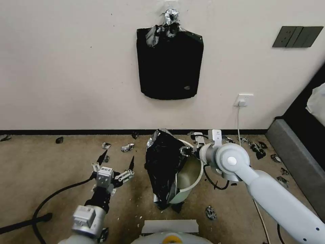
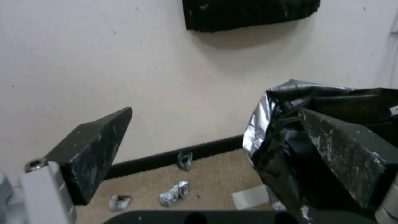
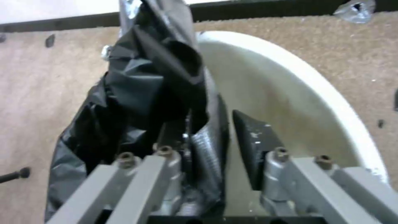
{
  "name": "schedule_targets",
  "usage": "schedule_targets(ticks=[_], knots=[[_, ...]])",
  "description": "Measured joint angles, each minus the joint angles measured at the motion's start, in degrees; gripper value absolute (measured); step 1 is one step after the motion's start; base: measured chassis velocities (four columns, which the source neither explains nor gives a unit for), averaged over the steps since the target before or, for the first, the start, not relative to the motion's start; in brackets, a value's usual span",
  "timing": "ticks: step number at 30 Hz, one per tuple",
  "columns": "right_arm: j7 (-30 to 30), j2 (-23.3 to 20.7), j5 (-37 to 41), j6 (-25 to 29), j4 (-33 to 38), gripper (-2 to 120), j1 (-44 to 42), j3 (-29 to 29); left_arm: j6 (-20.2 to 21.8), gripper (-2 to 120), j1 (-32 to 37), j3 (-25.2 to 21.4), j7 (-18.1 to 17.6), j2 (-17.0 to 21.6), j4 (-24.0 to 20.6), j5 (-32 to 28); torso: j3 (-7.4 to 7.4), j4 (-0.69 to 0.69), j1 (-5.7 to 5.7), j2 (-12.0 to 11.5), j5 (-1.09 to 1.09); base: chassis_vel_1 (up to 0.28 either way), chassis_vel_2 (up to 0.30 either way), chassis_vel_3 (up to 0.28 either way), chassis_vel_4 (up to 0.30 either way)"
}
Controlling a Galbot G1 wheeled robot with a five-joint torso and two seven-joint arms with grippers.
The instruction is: Place a trash bag onto the trash bin.
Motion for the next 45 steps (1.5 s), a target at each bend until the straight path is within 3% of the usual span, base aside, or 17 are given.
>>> schedule_targets(ticks=[1, 2, 7, 10, 12, 13, 16, 18, 20, 22, 26, 29, 31, 35, 36, 40, 45], knots=[[-0.09, 0.00, -0.03, 0.00, 0.03, 21, -0.04, 0.00, 0.55, 100, -0.16, 0.24, -0.22, 0.31, -0.10, -0.30, 0.00, 0.00, 0.00, 0.00, 0.00, 0.000, 0.000, 0.000, 0.000], [-0.40, 0.02, -0.38, 0.00, 0.22, 13, -0.28, 0.07, 3.96, 100, -1.45, 1.74, -1.56, 2.27, -0.66, -3.15, 0.00, 0.00, 0.00, 0.00, 0.00, 0.000, 0.000, 0.000, 0.000], [-1.76, -0.25, -2.75, 0.08, 1.03, 0, -0.94, 0.29, 10.29, 100, -5.70, 5.25, -4.45, 6.17, -0.80, -11.61, 0.00, 0.00, 0.00, 0.00, -0.01, 0.000, 0.000, 0.000, 0.000], [-2.18, -0.18, -3.62, 0.15, 1.33, 0, -1.26, 0.31, 12.29, 100, -8.22, 6.83, -5.53, 8.23, 0.19, -14.92, 0.00, -0.01, 0.00, 0.00, -0.01, 0.000, 0.000, 0.000, 0.000], [-2.78, 0.17, -4.70, 0.25, 1.25, 0, -1.31, -0.37, 16.47, 100, -12.76, 9.57, -7.41, 12.22, 1.90, -19.87, 0.00, -0.01, 0.00, 0.00, -0.01, 0.000, 0.000, 0.000, 0.000], [-2.78, 0.17, -4.70, 0.25, 1.25, 0, -1.31, -0.37, 16.47, 100, -12.76, 9.57, -7.41, 12.22, 1.90, -19.87, 0.00, -0.01, 0.00, 0.00, -0.01, 0.000, 0.000, 0.000, 0.000], [-3.68, 0.10, -5.16, 0.29, 0.59, 0, -0.30, -1.79, 22.97, 100, -19.95, 13.43, -11.20, 14.63, 3.15, -26.07, 0.00, 0.01, 0.00, 0.00, -0.01, 0.000, 0.000, 0.000, 0.000], [-3.80, 0.06, -5.36, 0.31, 0.52, 0, -0.23, -1.98, 24.84, 100, -23.44, 15.44, -12.62, 15.01, 4.12, -28.19, 0.00, 0.01, 0.00, 0.00, -0.01, 0.000, 0.000, 0.000, 0.000], [-3.84, 0.06, -5.51, 0.33, 0.50, 0, -0.22, -2.09, 26.45, 100, -26.42, 17.39, -13.90, 15.13, 5.17, -30.24, 0.00, -0.01, 0.00, 0.00, 0.00, 0.000, 0.000, 0.000, 0.000], [-3.89, -0.17, -6.04, 0.37, 0.37, 0, -0.27, -2.51, 30.72, 100, -33.04, 22.21, -17.59, 14.69, 8.08, -34.60, 0.01, 0.00, 0.00, 0.00, -0.01, 0.000, 0.000, 0.000, 0.000], [-3.97, -0.31, -6.20, 0.39, 0.32, 0, -0.27, -2.61, 34.78, 100, -37.48, 25.64, -21.58, 13.81, 9.99, -38.46, 0.00, -0.01, 0.00, 0.00, 0.00, 0.000, 0.000, 0.000, 0.000], [-4.42, -0.77, -6.36, 0.41, 0.12, 0, -0.20, -2.52, 38.68, 100, -42.41, 29.31, -27.63, 11.79, 12.82, -43.26, 0.00, 0.00, 0.00, 0.00, 0.01, 0.000, 0.000, 0.000, 0.000], [-4.50, -0.88, -6.41, 0.41, 0.08, 0, -0.20, -2.42, 38.91, 100, -43.11, 29.98, -28.30, 11.42, 13.43, -43.79, 0.00, 0.00, 0.00, 0.00, 0.01, 0.000, 0.000, 0.000, 0.000], [-4.78, -1.23, -6.57, 0.43, -0.13, 0, -0.23, -2.14, 40.83, 100, -46.40, 32.97, -32.85, 9.18, 16.35, -46.89, 0.00, -0.01, 0.00, 0.00, 0.01, 0.000, 0.000, 0.000, 0.000], [-4.79, -1.31, -6.68, 0.44, -0.14, 0, -0.27, -2.10, 42.04, 100, -47.74, 34.06, -35.99, 8.22, 17.35, -48.78, 0.00, -0.01, 0.00, 0.00, 0.01, 0.000, 0.000, 0.000, 0.000], [-4.79, -1.30, -6.82, 0.46, -0.13, 0, -0.37, -2.09, 42.07, 100, -49.13, 34.95, -39.91, 7.27, 18.82, -51.39, 0.00, 0.00, 0.00, 0.00, 0.02, 0.000, 0.000, 0.000, 0.000], [-4.75, -1.34, -6.90, 0.48, -0.11, 0, -0.43, -2.06, 42.08, 93, -50.09, 35.22, -42.04, 6.71, 20.02, -54.58, 0.00, 0.00, 0.00, 0.00, 0.01, 0.000, 0.000, 0.000, 0.000]])
